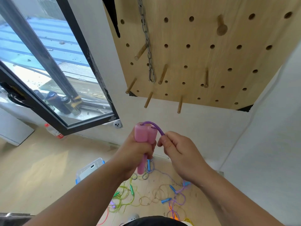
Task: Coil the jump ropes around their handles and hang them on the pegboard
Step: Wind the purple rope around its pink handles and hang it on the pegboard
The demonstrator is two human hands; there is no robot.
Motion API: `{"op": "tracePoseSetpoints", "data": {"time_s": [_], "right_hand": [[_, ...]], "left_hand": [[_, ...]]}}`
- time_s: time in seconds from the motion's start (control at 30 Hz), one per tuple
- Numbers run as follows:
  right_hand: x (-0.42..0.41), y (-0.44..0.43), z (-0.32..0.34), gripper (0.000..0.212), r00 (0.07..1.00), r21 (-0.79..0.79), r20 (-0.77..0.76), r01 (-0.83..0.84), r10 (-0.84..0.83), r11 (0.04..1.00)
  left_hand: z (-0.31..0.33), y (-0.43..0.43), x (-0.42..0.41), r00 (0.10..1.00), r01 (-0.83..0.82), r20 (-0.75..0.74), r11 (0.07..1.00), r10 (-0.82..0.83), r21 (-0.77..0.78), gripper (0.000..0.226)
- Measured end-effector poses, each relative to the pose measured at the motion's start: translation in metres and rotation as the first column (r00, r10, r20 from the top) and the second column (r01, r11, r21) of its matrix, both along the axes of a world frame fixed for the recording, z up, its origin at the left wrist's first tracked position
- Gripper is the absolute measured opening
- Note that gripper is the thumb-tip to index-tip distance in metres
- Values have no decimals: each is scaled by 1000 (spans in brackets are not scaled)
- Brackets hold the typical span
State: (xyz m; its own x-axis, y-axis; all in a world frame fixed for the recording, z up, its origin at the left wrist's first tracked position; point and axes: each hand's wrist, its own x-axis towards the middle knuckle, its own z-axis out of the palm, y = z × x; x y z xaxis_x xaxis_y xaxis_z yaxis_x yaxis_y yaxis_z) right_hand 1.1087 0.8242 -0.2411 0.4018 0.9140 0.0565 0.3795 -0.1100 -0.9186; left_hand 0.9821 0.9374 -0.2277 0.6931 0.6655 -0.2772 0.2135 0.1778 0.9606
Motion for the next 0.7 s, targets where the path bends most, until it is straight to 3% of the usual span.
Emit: {"op": "tracePoseSetpoints", "data": {"time_s": [0.13, 0.2, 0.3, 0.43, 0.53, 0.7], "right_hand": [[-16, -3, -14, 30, 992, -22, 123, -18, 21, 1000], [-20, 1, -13, 27, 975, -57, 219, -27, 39, 998], [-23, 6, -2, 23, 935, -88, 350, -29, 58, 996], [-30, 7, 7, 52, 848, -42, 530, 7, 16, 999], [-36, 10, 5, 53, 804, -12, 594, 56, -38, 998], [-41, 17, 0, 34, 695, 52, 709, 116, -119, 992]], "left_hand": [[0, -6, 5, 976, -137, 131, 956, 176, -261, 30], [-1, -9, 8, 957, -157, 174, 921, 230, -356, 36], [2, -9, 11, 933, -148, 230, 878, 277, -456, 65], [12, -4, 10, 910, -57, 305, 813, 282, -580, 71], [17, -8, 13, 885, -77, 314, 774, 343, -629, 62], [23, -15, 22, 879, -192, 239, 766, 412, -614, 41]]}}
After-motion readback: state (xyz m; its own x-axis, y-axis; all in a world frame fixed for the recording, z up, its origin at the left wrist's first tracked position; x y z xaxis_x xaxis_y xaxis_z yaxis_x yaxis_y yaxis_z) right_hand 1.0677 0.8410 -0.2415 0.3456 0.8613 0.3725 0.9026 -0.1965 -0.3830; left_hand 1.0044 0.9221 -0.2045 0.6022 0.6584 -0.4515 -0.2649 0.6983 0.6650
